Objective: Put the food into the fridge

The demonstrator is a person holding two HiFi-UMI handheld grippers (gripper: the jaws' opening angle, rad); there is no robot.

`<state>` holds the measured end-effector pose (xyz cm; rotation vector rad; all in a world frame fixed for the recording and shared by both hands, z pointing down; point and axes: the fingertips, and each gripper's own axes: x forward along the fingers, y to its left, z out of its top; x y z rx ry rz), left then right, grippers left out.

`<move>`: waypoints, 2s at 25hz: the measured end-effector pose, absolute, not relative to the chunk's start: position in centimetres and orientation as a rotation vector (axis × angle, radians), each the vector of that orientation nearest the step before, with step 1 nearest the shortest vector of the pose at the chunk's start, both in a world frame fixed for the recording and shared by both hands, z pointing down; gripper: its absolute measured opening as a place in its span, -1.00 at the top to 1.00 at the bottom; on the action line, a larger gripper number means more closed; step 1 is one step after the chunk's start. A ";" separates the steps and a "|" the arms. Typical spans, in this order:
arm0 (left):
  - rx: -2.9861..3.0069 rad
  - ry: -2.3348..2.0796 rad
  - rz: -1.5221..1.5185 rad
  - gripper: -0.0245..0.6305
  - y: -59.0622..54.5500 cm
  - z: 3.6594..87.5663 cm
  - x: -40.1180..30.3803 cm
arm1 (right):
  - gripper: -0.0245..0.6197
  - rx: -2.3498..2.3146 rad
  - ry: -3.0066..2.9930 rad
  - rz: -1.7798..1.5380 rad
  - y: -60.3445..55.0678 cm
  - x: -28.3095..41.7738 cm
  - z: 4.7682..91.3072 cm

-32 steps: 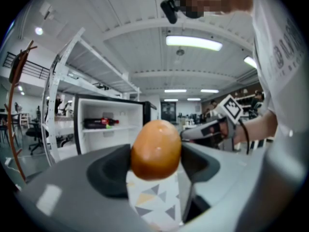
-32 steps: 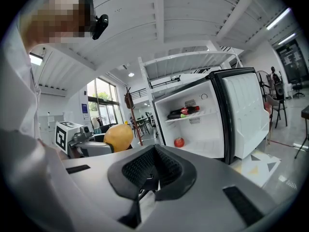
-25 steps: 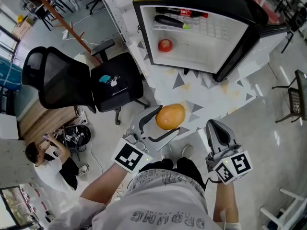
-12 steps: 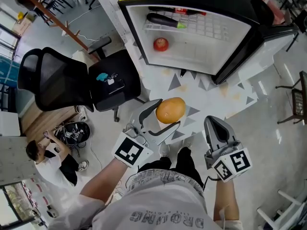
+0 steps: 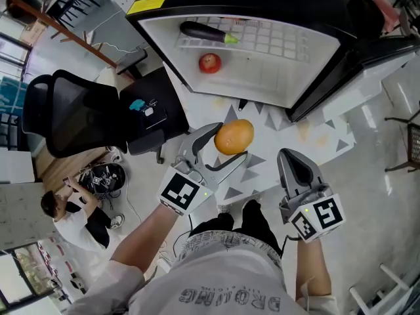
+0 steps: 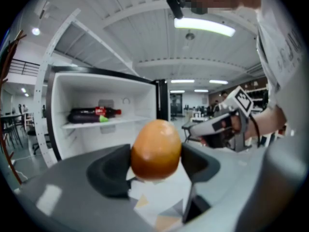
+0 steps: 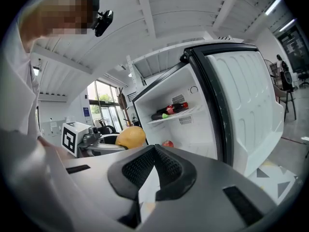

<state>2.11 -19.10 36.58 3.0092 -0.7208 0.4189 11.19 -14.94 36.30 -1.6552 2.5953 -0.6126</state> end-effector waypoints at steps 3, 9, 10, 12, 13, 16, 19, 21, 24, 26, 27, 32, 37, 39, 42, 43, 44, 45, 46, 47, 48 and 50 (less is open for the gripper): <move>2.995 -0.726 0.427 -0.08 -21.4 37.4 3.8 | 0.92 -1.655 2.589 -0.611 -16.8 12.6 36.8; 2.978 -0.708 0.466 -0.08 -25.6 39.3 6.0 | 0.92 -1.645 2.596 -0.635 -19.3 14.1 38.0; 2.975 -0.711 0.472 -0.08 -26.3 39.6 6.3 | 0.92 -1.644 2.597 -0.635 -19.7 14.3 38.2; 2.978 -0.718 0.498 -0.08 -27.7 40.2 6.8 | 0.92 -1.647 2.595 -0.636 -20.4 14.6 38.5; 2.982 -0.719 0.512 -0.08 -28.2 40.5 7.0 | 0.92 -1.650 2.592 -0.639 -20.7 14.8 38.7; 3.006 -0.702 0.545 -0.08 -29.5 41.4 8.0 | 0.92 -1.663 2.569 -0.659 -21.3 15.3 39.5; 3.031 -0.679 0.604 -0.08 -30.6 42.8 8.9 | 0.92 -1.677 2.547 -0.679 -21.7 15.6 40.2; 3.039 -0.664 0.638 -0.08 -31.3 43.9 9.5 | 0.92 -1.684 2.539 -0.689 -21.9 15.7 40.7; 3.055 -0.642 0.684 -0.08 -32.6 45.4 10.4 | 0.92 -1.691 2.532 -0.698 -22.2 15.8 41.4; 3.068 -0.625 0.718 -0.08 -33.4 46.3 11.1 | 0.92 -1.698 2.525 -0.702 -22.4 15.8 41.8; 3.074 -0.618 0.733 -0.08 -33.8 46.7 11.4 | 0.92 -1.702 2.520 -0.703 -22.5 15.9 42.0; 3.092 -0.597 0.787 -0.08 -35.9 48.6 12.5 | 0.92 -1.724 2.507 -0.696 -23.2 16.0 42.7; 3.114 -0.566 0.860 -0.08 -37.1 50.5 13.5 | 0.92 -1.753 2.503 -0.662 -24.0 16.1 43.1; 3.129 -0.558 0.879 -0.08 -37.6 51.0 13.8 | 0.92 -1.761 2.501 -0.648 -24.2 16.1 43.3; 3.145 -0.547 0.908 -0.08 -38.3 51.8 14.1 | 0.92 -1.773 2.499 -0.626 -24.5 15.9 43.7; 3.149 -0.544 0.919 -0.08 -38.6 52.1 14.2 | 0.92 -1.778 2.500 -0.617 -24.6 15.8 43.9; 3.153 -0.543 0.929 -0.08 -38.8 52.4 14.3 | 0.92 -1.782 2.502 -0.610 -24.8 15.8 44.2; 3.155 -0.541 0.938 -0.08 -39.0 52.7 14.3 | 0.92 -1.786 2.505 -0.603 -24.9 15.7 44.4; 3.157 -0.540 0.946 -0.08 -39.2 52.9 14.4 | 0.92 -1.790 2.506 -0.596 -25.1 15.7 44.6; 3.157 -0.538 0.954 -0.08 -39.4 53.2 14.5 | 0.92 -1.794 2.507 -0.590 -25.2 15.7 44.8; 3.158 -0.536 0.963 -0.08 -39.6 53.5 14.6 | 0.92 -1.797 2.504 -0.585 -25.3 15.7 44.9; 3.160 -0.534 0.978 -0.08 -40.0 54.0 14.8 | 0.92 -1.803 2.497 -0.575 -25.4 15.6 45.0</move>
